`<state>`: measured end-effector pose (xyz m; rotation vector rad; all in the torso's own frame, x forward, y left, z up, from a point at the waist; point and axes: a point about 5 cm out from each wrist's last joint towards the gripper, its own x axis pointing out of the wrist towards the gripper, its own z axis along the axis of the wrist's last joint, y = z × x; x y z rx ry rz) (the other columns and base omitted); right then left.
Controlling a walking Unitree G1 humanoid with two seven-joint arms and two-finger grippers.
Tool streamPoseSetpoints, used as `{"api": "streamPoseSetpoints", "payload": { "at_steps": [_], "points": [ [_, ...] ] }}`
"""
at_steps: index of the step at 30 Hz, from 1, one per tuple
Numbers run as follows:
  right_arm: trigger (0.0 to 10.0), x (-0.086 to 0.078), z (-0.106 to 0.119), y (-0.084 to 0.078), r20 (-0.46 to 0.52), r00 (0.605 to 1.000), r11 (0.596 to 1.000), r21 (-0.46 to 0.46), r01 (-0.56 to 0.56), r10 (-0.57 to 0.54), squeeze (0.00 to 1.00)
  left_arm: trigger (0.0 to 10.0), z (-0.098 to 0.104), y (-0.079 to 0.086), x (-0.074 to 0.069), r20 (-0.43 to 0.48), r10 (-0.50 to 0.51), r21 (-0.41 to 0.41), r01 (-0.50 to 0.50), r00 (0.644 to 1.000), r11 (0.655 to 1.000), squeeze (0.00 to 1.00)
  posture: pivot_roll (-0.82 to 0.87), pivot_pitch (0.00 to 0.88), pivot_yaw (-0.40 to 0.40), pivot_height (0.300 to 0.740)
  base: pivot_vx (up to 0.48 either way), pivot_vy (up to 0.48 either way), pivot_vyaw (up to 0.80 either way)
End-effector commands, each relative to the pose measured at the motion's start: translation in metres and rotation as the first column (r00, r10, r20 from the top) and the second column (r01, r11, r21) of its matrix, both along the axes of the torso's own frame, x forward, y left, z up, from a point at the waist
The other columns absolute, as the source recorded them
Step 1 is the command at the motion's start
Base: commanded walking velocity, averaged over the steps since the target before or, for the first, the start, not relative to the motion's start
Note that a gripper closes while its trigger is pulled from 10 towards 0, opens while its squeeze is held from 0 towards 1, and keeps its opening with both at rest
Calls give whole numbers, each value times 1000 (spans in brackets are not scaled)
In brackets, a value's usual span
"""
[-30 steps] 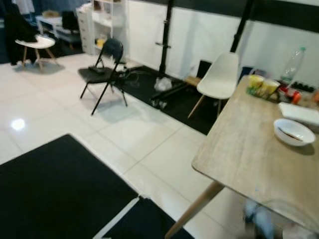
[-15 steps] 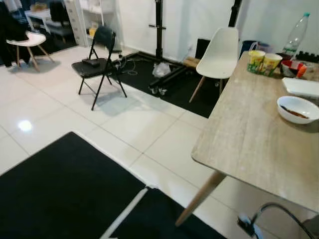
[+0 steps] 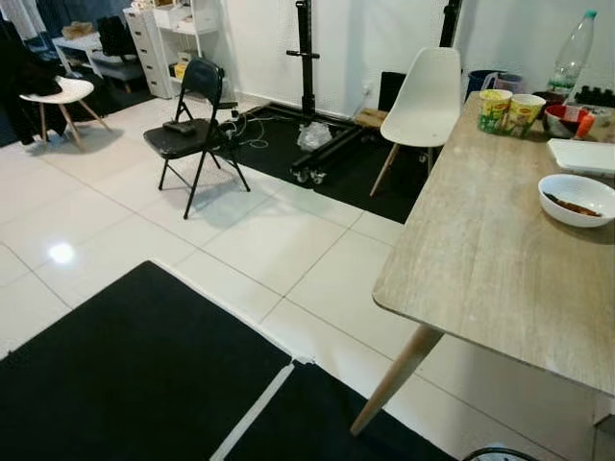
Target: Restocking fridge
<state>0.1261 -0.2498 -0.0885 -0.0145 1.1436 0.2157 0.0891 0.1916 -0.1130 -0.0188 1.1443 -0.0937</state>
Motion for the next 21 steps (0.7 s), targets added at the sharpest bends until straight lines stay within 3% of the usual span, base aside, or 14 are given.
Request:
{"api": "streamPoseSetpoints", "payload": {
  "at_steps": [1,3,11,12,21],
  "points": [
    [10000,-5,-4,4,2,997,997,7,73,-73,0,10000,-1,9,-8,-40,-8,36,9,999,999,0,-51,0,17,740,0,0,0],
    [10000,-5,-4,4,2,997,997,7,73,-73,0,10000,-1,9,-8,-40,-8,36,9,999,999,0,-51,0,17,740,0,0,0],
    [10000,-7,-9,18,-17,999,998,-47,31,-32,0,10000,1,8,3,-5,15,38,-15,1000,999,0,-45,0,5,740,0,0,738],
    [10000,-3,-10,23,-19,1000,997,-71,-12,11,0,10000,1,4,7,6,13,33,-13,1000,999,0,-46,0,3,740,0,0,738],
    [10000,2,-10,28,-20,998,994,-95,-60,58,0,10000,3,2,13,22,55,11,-55,998,998,0,-26,0,-5,740,0,0,738]
  ]
}}
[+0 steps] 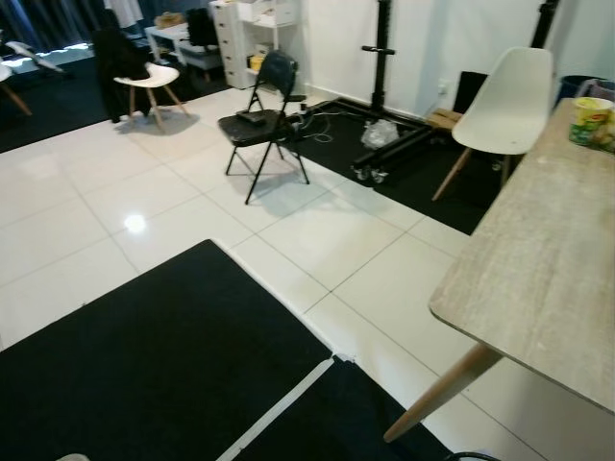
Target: Restocking fridge
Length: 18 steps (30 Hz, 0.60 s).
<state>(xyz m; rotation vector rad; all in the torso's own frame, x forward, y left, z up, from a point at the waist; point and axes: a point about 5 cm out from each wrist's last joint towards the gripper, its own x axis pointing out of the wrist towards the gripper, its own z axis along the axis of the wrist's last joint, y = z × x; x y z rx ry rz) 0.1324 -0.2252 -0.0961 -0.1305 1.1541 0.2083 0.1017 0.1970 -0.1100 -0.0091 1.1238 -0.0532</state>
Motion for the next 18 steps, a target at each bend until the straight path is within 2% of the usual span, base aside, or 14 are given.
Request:
{"api": "streamPoseSetpoints", "payload": {
  "at_steps": [1,18],
  "points": [
    [10000,-4,-2,3,-16,1000,1000,0,-5,4,0,10000,0,-3,1,0,27,-16,-27,1000,1000,0,-26,0,-5,740,0,0,738],
    [10000,-5,-3,5,-24,999,1000,-7,-26,26,0,10000,-1,-2,-4,-26,19,-43,-20,999,999,0,-25,0,-1,740,0,0,738]
  ]
}}
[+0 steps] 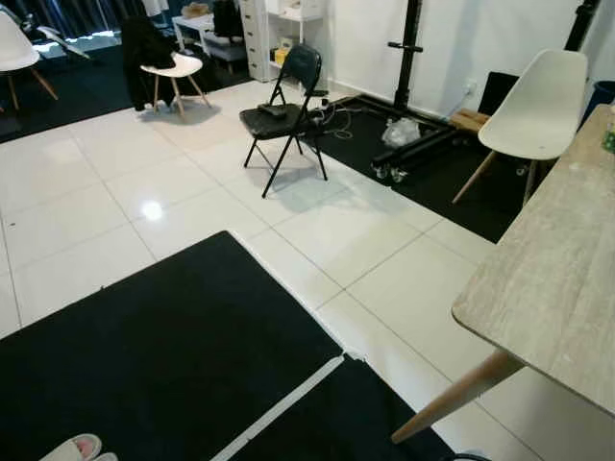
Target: Restocking fridge
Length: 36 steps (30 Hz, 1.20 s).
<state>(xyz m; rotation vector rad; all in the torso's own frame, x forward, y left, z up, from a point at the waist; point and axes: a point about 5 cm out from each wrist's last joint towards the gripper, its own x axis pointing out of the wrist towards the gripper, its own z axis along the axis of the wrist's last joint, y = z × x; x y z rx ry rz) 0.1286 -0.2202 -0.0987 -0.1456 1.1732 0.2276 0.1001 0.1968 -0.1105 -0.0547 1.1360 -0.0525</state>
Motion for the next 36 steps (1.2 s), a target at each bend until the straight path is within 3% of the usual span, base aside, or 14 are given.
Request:
{"api": "streamPoseSetpoints", "payload": {
  "at_steps": [1,29,36],
  "points": [
    [10000,-2,-1,1,-4,1000,1000,-3,-3,3,0,10000,-1,-2,-2,-12,-4,-7,4,1000,1000,0,-25,0,-1,740,0,0,738],
    [10000,0,-1,5,2,999,999,-5,-33,33,0,10000,-2,0,-4,-42,12,-19,-13,999,1000,0,-23,0,-1,740,0,0,742],
    [10000,-1,-2,6,3,999,998,-41,-42,42,0,10000,-3,1,-11,-73,11,-18,-12,997,1000,0,-19,0,-1,740,0,0,0]
  ]
}}
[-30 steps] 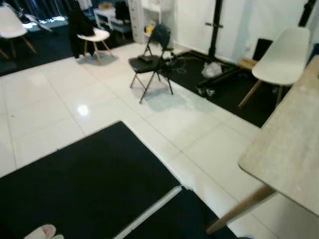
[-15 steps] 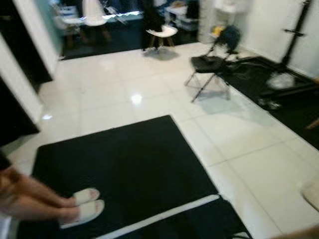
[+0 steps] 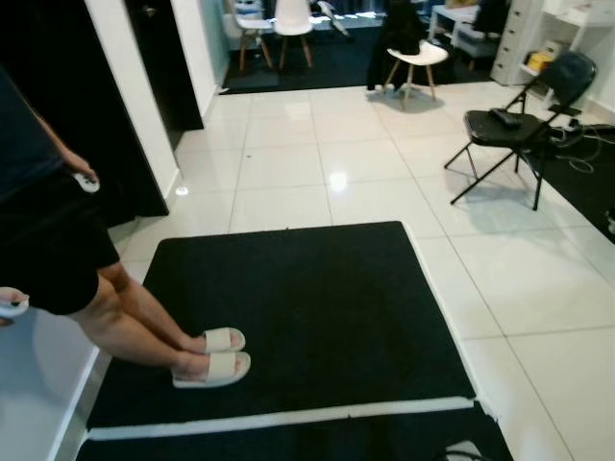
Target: Restocking fridge
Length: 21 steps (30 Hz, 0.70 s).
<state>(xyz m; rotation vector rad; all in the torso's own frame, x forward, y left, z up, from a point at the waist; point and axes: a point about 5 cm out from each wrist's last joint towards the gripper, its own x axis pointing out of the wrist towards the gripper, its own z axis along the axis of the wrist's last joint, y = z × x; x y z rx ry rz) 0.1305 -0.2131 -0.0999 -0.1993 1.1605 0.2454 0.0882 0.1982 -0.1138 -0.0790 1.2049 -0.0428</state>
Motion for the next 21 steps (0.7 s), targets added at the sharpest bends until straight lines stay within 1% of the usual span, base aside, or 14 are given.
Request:
{"api": "streamPoseSetpoints", "payload": {
  "at_steps": [1,18,21],
  "points": [
    [10000,-3,-1,-2,-11,1000,1000,-13,-2,2,0,10000,0,-1,0,-8,-9,-8,9,1000,1000,0,-19,0,-1,740,0,0,0],
    [10000,-5,-2,0,-14,1000,1000,-17,16,-17,0,10000,-1,-1,-2,-21,-14,-5,14,1000,1000,0,-21,0,7,740,0,0,0],
    [10000,-5,-2,1,-15,1000,1000,-15,21,-21,0,10000,-1,-1,-2,-22,-14,-7,14,1000,1000,0,-21,0,7,740,245,0,0]
  ]
}}
